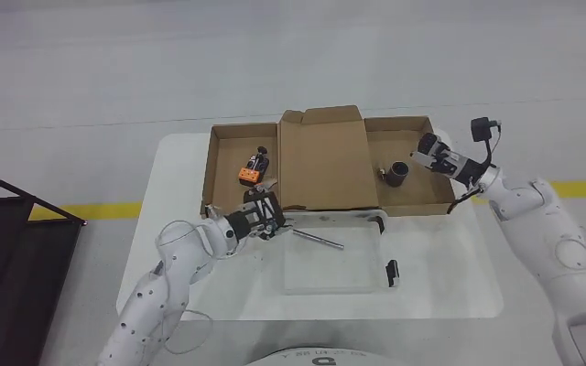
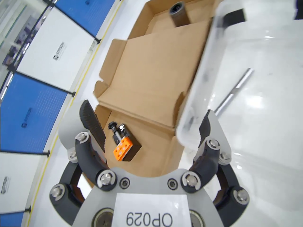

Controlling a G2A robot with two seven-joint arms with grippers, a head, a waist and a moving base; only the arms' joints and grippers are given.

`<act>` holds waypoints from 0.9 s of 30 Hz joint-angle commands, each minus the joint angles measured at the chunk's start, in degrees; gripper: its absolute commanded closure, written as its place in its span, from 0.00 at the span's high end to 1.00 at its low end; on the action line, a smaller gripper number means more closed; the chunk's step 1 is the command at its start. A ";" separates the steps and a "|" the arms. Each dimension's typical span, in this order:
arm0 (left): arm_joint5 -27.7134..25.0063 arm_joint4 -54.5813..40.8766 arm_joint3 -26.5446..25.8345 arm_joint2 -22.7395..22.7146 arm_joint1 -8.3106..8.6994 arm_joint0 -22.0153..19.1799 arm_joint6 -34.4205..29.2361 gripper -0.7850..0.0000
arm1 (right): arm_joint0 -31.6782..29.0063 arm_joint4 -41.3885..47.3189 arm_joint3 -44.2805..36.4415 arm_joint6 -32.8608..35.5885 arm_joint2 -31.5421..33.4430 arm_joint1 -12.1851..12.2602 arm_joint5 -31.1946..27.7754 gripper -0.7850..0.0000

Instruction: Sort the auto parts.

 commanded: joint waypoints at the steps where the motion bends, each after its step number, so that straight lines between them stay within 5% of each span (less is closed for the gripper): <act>1: -6.34 -3.34 0.58 2.35 -0.08 -1.05 -0.40 1.00 | 0.17 0.06 0.08 0.17 -0.04 -0.02 0.00 1.00; 6: -13.06 -15.87 4.41 4.44 -0.63 -4.20 -1.64 1.00 | 0.17 0.06 0.08 0.17 -0.04 -0.02 0.00 1.00; 14: -9.27 -11.45 2.74 5.51 -0.65 -3.72 -3.55 1.00 | 0.17 0.06 0.08 0.17 -0.04 -0.02 0.00 1.00; 15: -8.21 -9.57 1.90 6.62 -0.66 -3.24 -3.87 0.89 | 0.17 0.06 0.08 0.17 -0.04 -0.02 0.00 1.00; 16: -7.51 -8.87 1.67 7.71 -0.72 -2.97 -3.67 0.47 | 0.17 0.06 0.08 0.17 -0.04 -0.02 0.00 1.00; 18: -7.40 -8.58 2.02 8.90 -0.80 -3.19 -3.87 0.29 | 0.17 0.06 0.08 0.17 -0.04 -0.02 0.00 1.00; 27: -8.34 -12.48 8.46 16.03 -2.43 -10.48 -9.17 0.33 | 0.17 0.06 0.08 0.17 -0.04 -0.02 0.00 1.00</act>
